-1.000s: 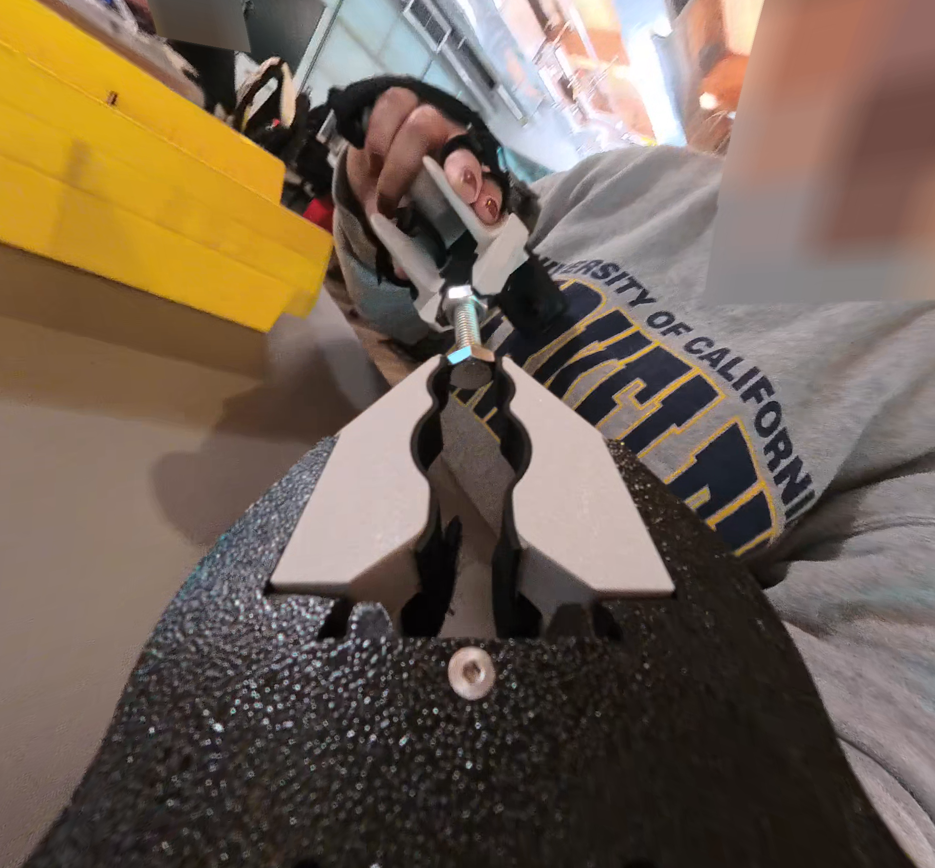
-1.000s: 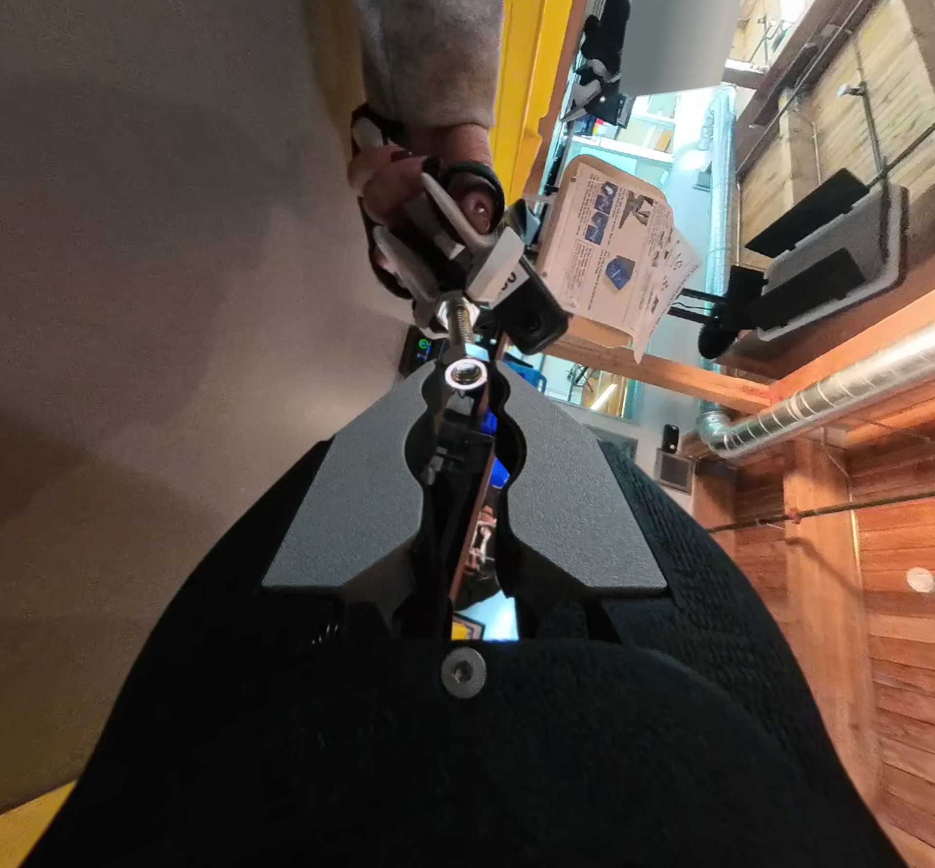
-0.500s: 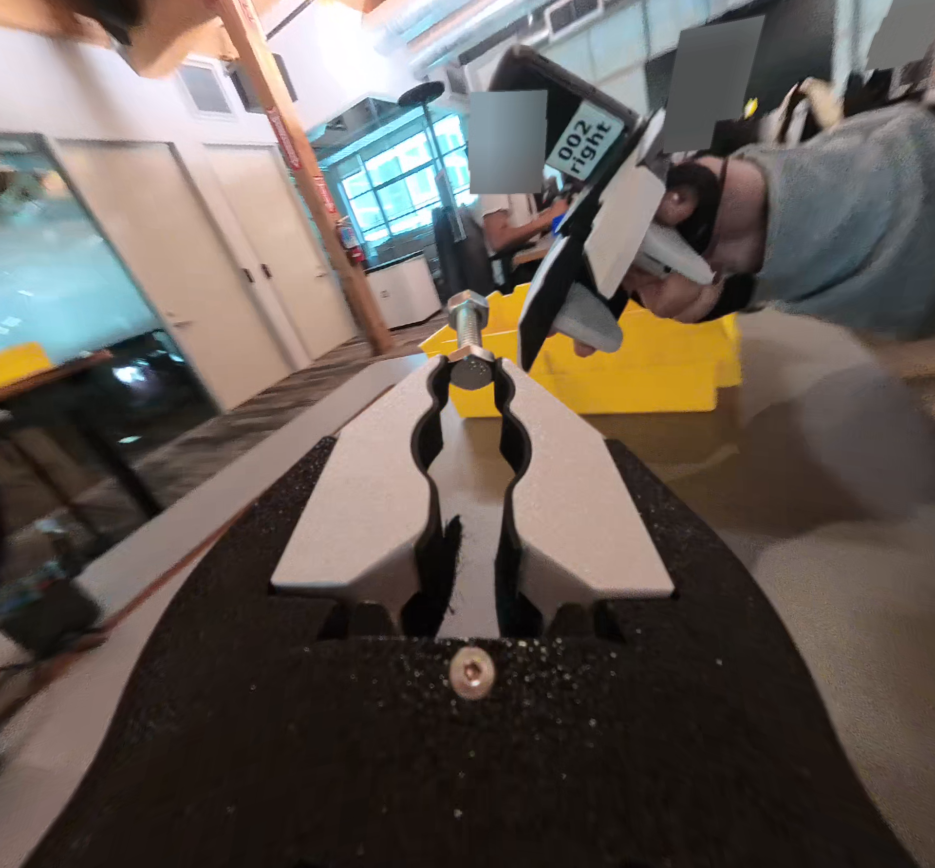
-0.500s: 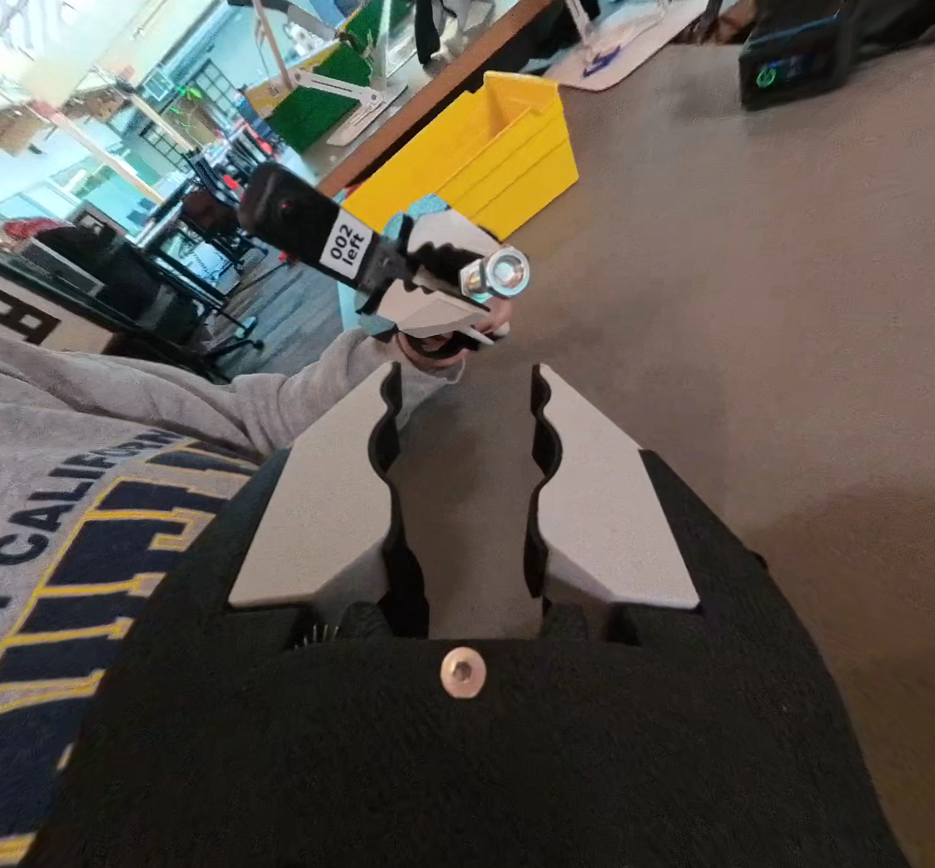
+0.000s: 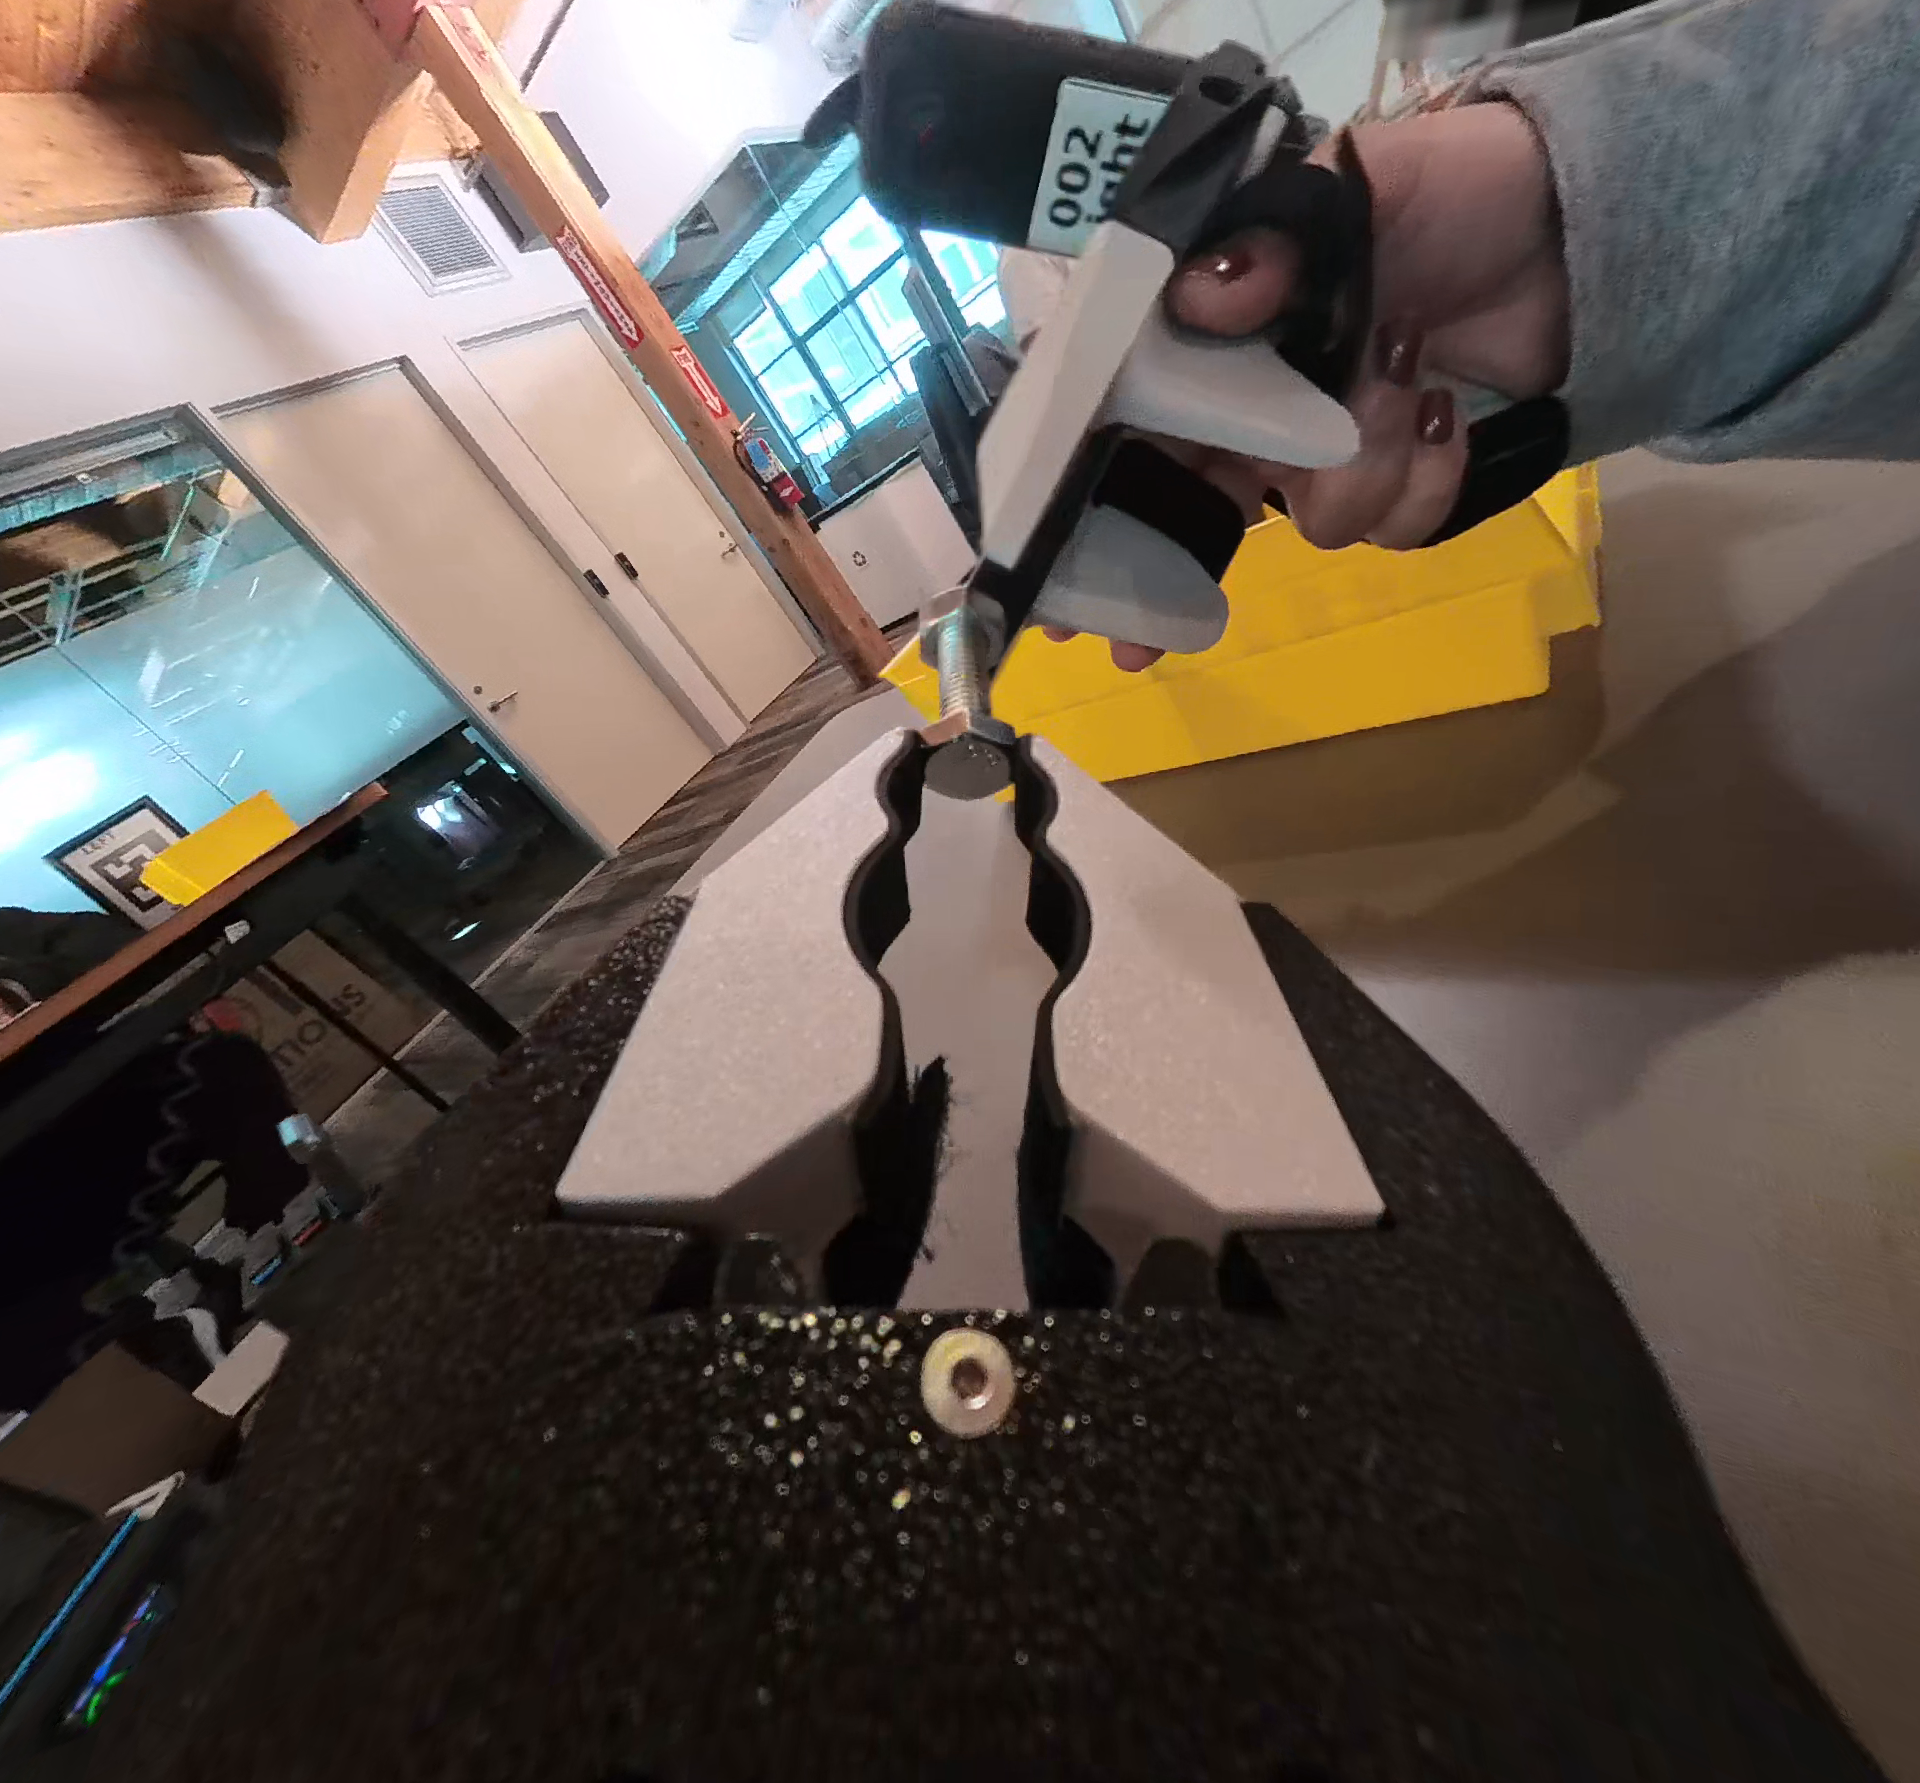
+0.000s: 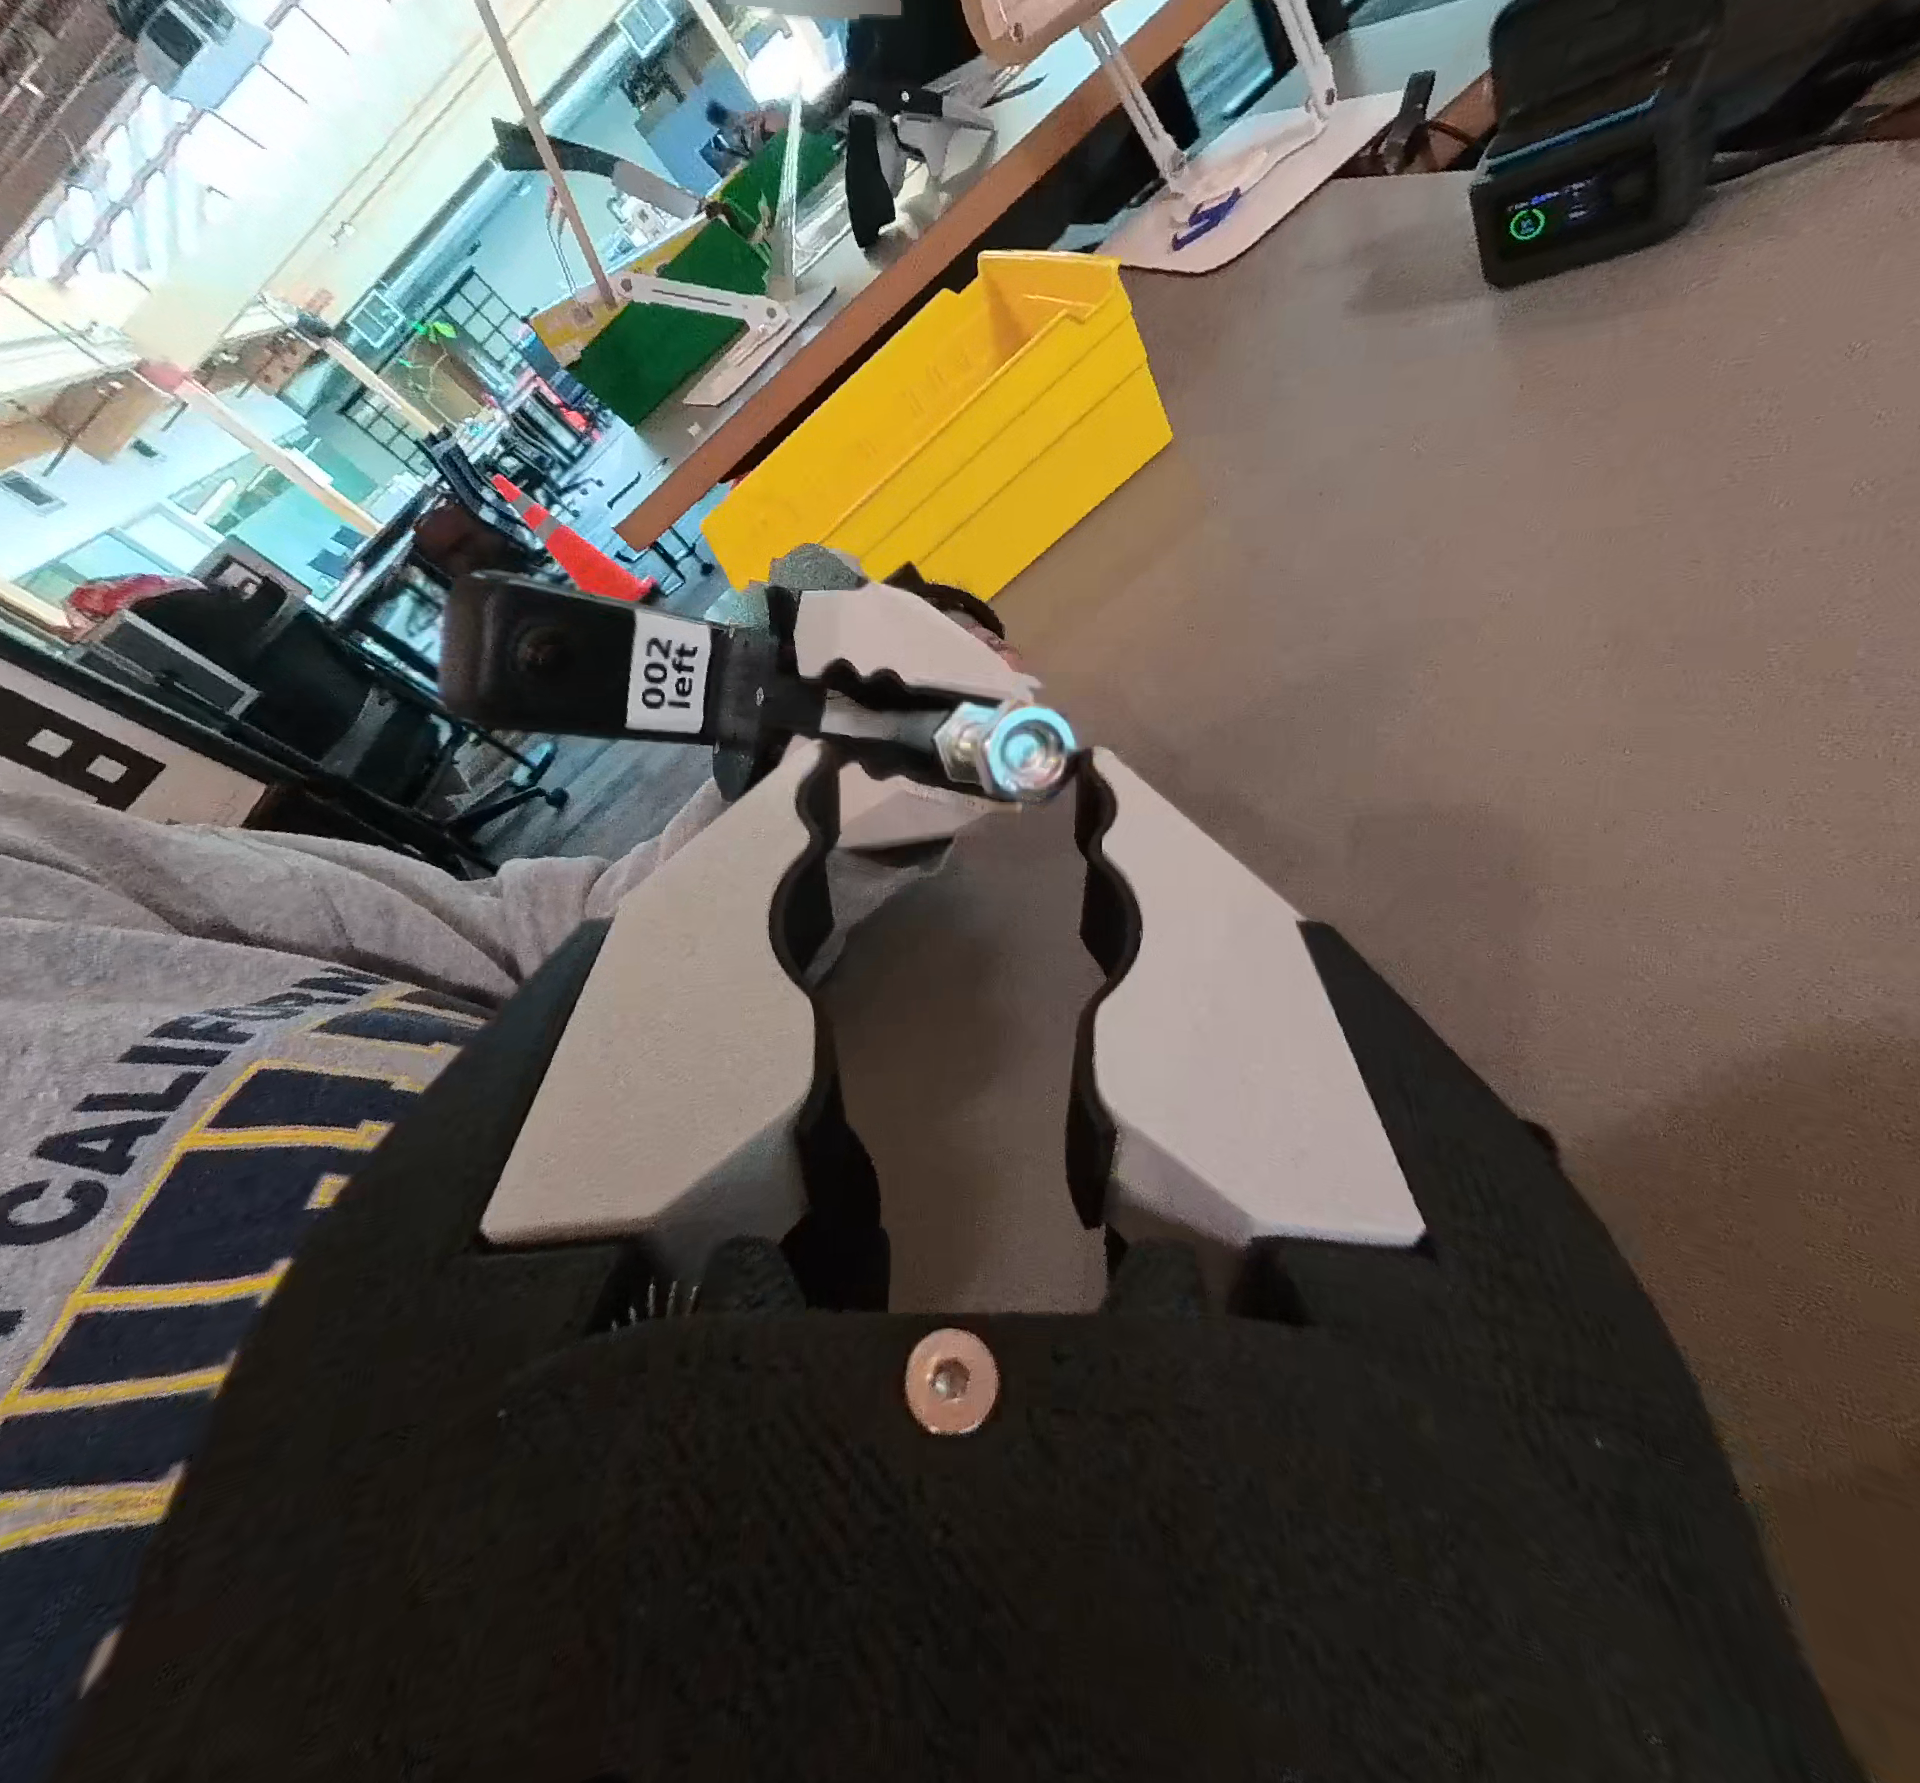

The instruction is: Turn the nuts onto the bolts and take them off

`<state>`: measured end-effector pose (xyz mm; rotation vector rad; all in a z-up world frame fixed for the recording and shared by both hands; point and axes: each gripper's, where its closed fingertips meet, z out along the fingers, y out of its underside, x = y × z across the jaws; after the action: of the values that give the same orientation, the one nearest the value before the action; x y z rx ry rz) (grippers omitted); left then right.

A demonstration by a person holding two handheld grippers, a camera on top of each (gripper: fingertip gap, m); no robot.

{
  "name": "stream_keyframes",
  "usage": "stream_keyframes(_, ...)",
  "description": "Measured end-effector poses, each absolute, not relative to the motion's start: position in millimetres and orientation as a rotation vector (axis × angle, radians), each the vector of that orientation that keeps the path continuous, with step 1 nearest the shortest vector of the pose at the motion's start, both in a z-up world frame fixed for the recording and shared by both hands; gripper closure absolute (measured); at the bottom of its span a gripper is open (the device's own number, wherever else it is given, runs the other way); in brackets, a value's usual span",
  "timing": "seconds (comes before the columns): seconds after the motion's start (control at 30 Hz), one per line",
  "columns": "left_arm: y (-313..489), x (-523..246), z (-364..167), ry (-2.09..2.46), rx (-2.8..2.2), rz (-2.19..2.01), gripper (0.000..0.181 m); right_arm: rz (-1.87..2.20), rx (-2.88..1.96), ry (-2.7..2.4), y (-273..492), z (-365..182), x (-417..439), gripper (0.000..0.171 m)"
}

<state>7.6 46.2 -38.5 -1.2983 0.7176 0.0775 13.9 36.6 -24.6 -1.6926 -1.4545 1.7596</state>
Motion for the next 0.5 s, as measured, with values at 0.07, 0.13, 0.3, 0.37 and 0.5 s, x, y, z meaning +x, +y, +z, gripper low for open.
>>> stream_keyframes(0.07, 45.4, 13.0, -39.2, 0.735, -1.292, 0.046, 0.166, 1.749, -1.686, -1.470, 37.6, -25.5, 12.8, 0.132)
stream_keyframes(0.13, 41.3, 18.0, -37.1, 0.731, -1.284, -0.065, 0.166, 1.740, -1.632, -1.518, 37.8, -23.6, 15.9, 0.154)
stream_keyframes(0.3, 28.0, 31.5, -40.0, 0.737, -1.320, -0.473, 0.166, 1.546, -1.312, -1.820, 24.6, -28.8, 28.8, 0.155)
stream_keyframes(0.37, 21.1, 37.0, -39.1, 0.720, -1.324, -0.690, 0.166, 1.388, -1.049, -1.922, 18.4, -29.6, 32.9, 0.155)
stream_keyframes(0.5, 2.0, 45.3, -36.3, 0.653, -1.319, -1.290, 0.165, 0.833, -0.354, -2.000, 1.7, -32.0, 40.2, 0.155)
